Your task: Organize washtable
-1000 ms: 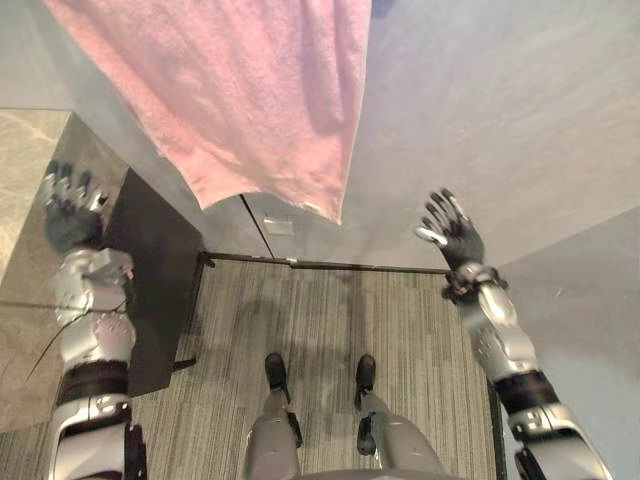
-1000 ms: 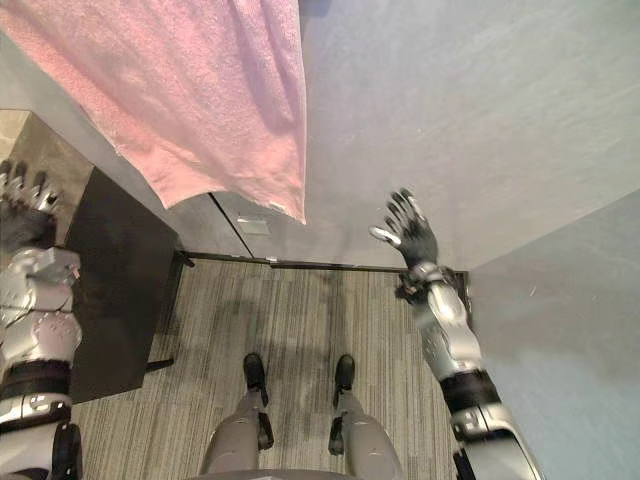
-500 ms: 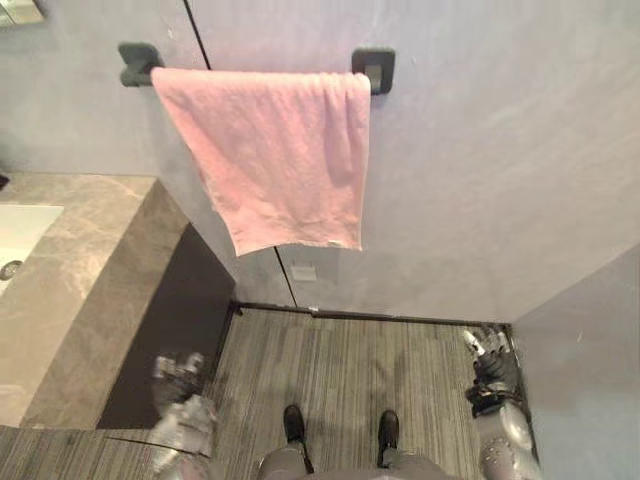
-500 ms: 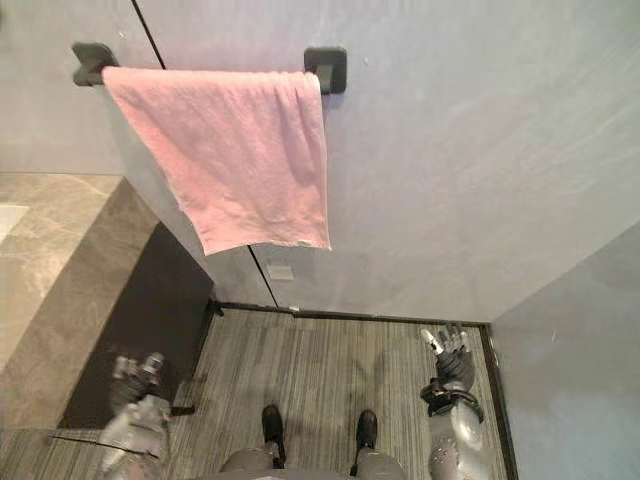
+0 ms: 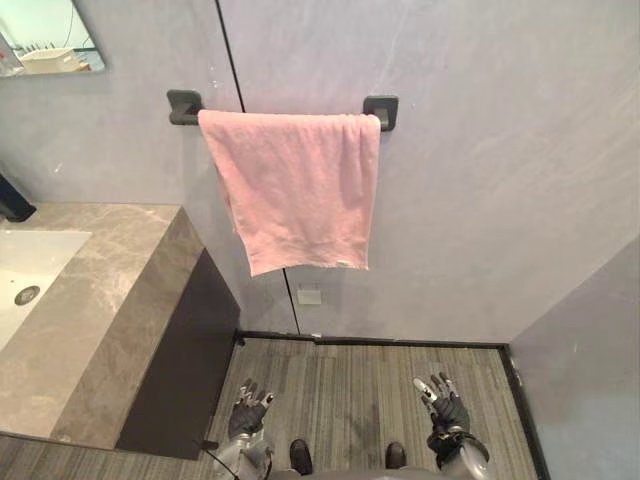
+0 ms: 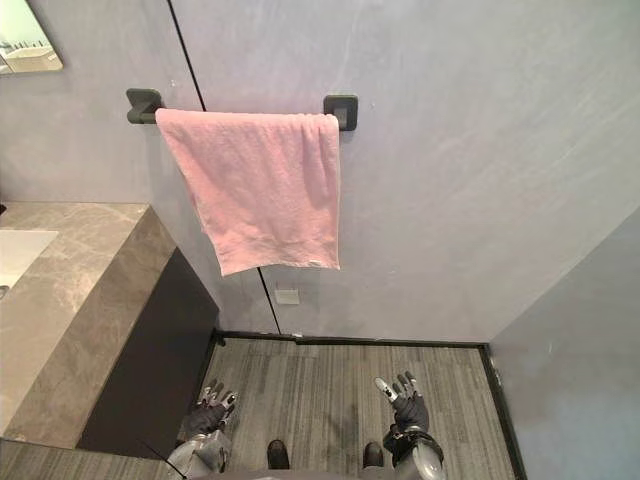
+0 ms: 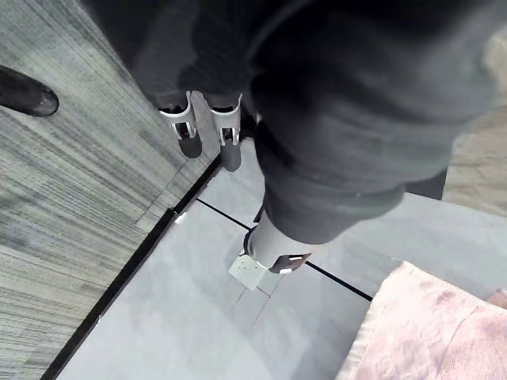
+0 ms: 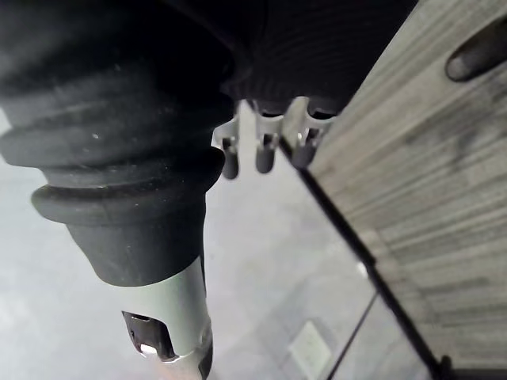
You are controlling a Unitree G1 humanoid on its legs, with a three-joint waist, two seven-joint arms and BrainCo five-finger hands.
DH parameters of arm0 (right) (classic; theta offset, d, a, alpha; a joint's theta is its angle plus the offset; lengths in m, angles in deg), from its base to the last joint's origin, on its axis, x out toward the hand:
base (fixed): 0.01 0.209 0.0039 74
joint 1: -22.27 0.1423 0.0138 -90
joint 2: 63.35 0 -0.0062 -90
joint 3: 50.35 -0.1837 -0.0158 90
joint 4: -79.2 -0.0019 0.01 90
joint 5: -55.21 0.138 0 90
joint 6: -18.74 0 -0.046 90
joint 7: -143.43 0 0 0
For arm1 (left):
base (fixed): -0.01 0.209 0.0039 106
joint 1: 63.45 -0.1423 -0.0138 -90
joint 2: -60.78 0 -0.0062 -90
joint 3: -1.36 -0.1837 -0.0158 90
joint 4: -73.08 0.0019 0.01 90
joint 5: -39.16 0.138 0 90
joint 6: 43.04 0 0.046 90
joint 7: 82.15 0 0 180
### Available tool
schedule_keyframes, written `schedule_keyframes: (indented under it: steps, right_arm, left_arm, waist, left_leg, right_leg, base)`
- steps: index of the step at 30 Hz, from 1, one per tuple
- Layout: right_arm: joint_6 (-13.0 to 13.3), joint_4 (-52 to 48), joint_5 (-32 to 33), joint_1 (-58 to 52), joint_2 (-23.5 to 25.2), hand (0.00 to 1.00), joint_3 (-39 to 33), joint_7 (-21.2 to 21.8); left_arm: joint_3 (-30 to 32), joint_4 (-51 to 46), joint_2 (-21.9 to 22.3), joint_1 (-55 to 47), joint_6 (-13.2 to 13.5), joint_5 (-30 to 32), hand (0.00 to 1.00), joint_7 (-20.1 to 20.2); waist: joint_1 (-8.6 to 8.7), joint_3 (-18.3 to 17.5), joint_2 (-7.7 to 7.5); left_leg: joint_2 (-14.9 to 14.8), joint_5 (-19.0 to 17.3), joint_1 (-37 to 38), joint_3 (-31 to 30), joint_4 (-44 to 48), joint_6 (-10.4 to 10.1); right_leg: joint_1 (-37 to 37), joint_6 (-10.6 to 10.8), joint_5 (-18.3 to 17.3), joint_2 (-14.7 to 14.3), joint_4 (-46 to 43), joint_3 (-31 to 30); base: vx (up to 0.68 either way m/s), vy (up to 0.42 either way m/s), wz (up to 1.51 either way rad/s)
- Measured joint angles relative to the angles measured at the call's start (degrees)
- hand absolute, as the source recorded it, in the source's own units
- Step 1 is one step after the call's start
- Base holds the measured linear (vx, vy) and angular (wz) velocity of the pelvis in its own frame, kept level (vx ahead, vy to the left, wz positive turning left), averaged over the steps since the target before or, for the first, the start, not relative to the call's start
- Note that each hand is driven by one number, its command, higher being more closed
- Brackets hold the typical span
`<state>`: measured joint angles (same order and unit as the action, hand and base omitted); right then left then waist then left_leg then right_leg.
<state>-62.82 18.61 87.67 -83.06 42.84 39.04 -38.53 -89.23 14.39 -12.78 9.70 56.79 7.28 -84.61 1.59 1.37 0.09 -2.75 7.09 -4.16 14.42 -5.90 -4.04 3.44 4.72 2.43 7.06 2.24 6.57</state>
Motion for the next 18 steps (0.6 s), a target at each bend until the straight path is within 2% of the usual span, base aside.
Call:
schedule_keyframes:
  steps: [1, 3, 4, 5, 6, 7, 8, 9, 10, 12, 13, 16, 17, 18]
  right_arm:
    - [0.0, 0.0, -0.1, -0.1, -0.1, 0.00, 0.1, 0.0]
    - [0.0, 0.0, -0.3, 0.7, -0.7, 0.00, 0.2, 0.0]
    - [0.0, -0.1, -0.3, 1.0, -0.6, 0.00, 1.2, 0.0]
    - [0.0, -0.3, -0.3, 1.5, -0.7, 0.00, 1.4, 0.0]
    - [0.0, -0.6, -0.3, 1.8, -0.5, 0.00, 1.8, -0.1]
    - [0.0, -0.8, -0.1, 2.1, -0.4, 0.00, 2.7, -0.1]
    - [0.0, -0.8, 0.2, 2.1, -0.4, 0.00, 3.2, -0.1]
    - [0.0, -0.8, 0.2, 2.0, -0.4, 0.00, 3.7, -0.1]
    - [0.0, -0.9, 0.1, 2.1, -0.4, 0.00, 4.5, 0.0]
    - [0.1, -1.8, -0.5, 2.8, -1.0, 0.00, 6.2, 1.1]
    - [0.1, -1.8, -0.6, 3.8, -1.2, 0.00, 6.4, 1.1]
    - [0.2, -1.8, -0.6, 6.6, -4.1, 0.00, 10.2, 1.2]
    - [0.2, -1.8, -0.6, 7.8, -5.2, 0.00, 11.5, 1.3]
    - [0.2, -1.8, -1.3, 8.3, -5.6, 0.00, 12.4, 1.3]
  left_arm:
    - [-0.3, -0.1, 0.1, -0.6, 0.0, 0.0, 0.00, -0.2]
    - [-1.3, -0.4, -0.3, -0.6, -0.2, 0.5, 0.00, -0.3]
    - [-1.8, -1.0, -1.0, -0.3, -0.5, 1.1, 0.00, -0.4]
    - [-1.9, -1.8, -1.3, 0.2, -0.5, 1.4, 0.00, -0.5]
    - [-1.9, -2.2, -1.3, 0.7, -0.5, 1.7, 0.00, -0.6]
    - [-2.1, -2.4, -2.6, 2.8, -0.6, 2.7, 0.00, -1.0]
    - [-2.2, -3.0, -3.6, 4.3, -0.5, 3.6, 0.00, -1.3]
    - [-2.2, -3.4, -4.0, 4.6, -0.5, 3.7, 0.00, -1.4]
    - [-2.1, -4.2, -4.4, 4.5, -0.4, 4.1, 0.00, -1.4]
    - [-2.2, -4.9, -5.2, 4.4, -0.4, 5.2, 0.00, -1.4]
    - [-2.2, -4.9, -5.2, 4.4, -0.4, 5.4, 0.00, -1.5]
    - [-1.9, -4.9, -3.4, 4.2, -0.3, 5.2, 0.00, -1.7]
    - [-1.5, -4.3, -2.1, 4.0, -0.4, 4.2, 0.00, -2.4]
    - [-1.5, -4.7, -1.5, 3.6, -0.4, 3.2, 0.00, -2.7]
  waist:
    - [-0.35, 0.2, 0.48]
    - [-0.76, 1.3, 0.42]
    - [-0.82, 1.2, 0.77]
    - [-0.79, 1.4, 1.29]
    - [-0.69, 1.8, 1.93]
    - [-0.51, 2.3, 2.15]
    - [-0.42, 3.2, 1.47]
    - [-0.40, 3.5, 1.53]
    - [-0.30, 3.3, 0.54]
    - [-1.06, 2.4, -1.27]
    - [-1.15, 2.4, -1.20]
    - [-3.06, 2.3, -0.69]
    - [-3.57, 3.2, 0.94]
    - [-3.62, 4.0, 1.59]
  left_leg:
    - [0.0, 0.0, -0.3, 0.4, 0.0, 0.0]
    - [0.1, 0.0, -1.2, 1.7, 0.0, 0.0]
    - [0.1, 0.1, -2.6, 2.8, 0.0, 0.1]
    - [-1.0, 0.8, -4.6, 3.2, 0.0, 1.9]
    - [-1.8, 2.0, -5.8, 3.1, 0.0, 3.8]
    - [-2.9, 2.3, -7.2, 1.6, 0.1, 4.2]
    - [-2.6, 2.3, -7.4, -0.3, 0.1, 4.2]
    - [-2.2, 2.3, -7.5, -1.3, 0.3, 4.2]
    - [-1.7, 2.3, -7.6, -3.0, 0.5, 4.1]
    - [-0.9, 2.6, -11.1, -7.7, 4.3, 3.8]
    - [-0.6, 2.6, -11.7, -8.7, 4.7, 3.7]
    - [-0.3, 4.8, -15.0, -11.6, 7.1, 2.2]
    - [-1.0, 5.0, -16.5, -14.0, 9.0, 1.9]
    - [-1.3, 5.0, -15.8, -16.2, 9.0, 1.9]
  right_leg:
    - [0.5, 0.0, 0.0, 0.1, 0.0, -0.9]
    - [1.8, 0.5, -0.4, 0.0, -0.6, -1.7]
    - [4.6, 2.0, -1.3, 0.3, -2.6, -3.6]
    - [7.4, 3.2, -2.4, -0.6, -5.8, -5.8]
    - [9.1, 2.3, -3.0, -1.9, -9.1, -6.9]
    - [13.1, 0.7, -6.6, -3.4, -23.3, -8.0]
    - [12.6, 1.4, -10.3, -3.1, -32.3, -8.1]
    - [11.5, 1.9, -11.8, -2.8, -35.6, -8.6]
    - [9.5, 2.7, -13.3, -2.4, -38.6, -9.6]
    - [3.9, 3.1, -17.0, -3.0, -35.7, -12.0]
    - [3.3, 2.3, -17.8, -3.0, -34.4, -12.0]
    - [-1.7, 0.4, -24.4, -3.1, -24.9, -9.5]
    - [-3.1, -1.3, -25.4, -4.9, -23.2, -7.9]
    - [-4.4, -1.6, -25.3, -6.0, -22.7, -6.5]
  base:
    - [0.00, 0.023, -0.26]
    - [0.00, 0.025, -0.30]
    - [-0.03, 0.013, -0.28]
    - [-0.07, -0.010, -0.20]
    - [-0.10, -0.047, 0.22]
    - [-0.07, -0.071, 0.72]
    - [-0.03, -0.115, 0.91]
    - [0.01, -0.172, 0.90]
    - [-0.02, -0.232, 0.90]
    - [-0.05, -0.242, 0.88]
    - [-0.06, -0.223, 0.79]
    - [-0.09, -0.237, 0.61]
    - [-0.16, -0.223, 0.64]
    - [-0.17, -0.211, 0.70]
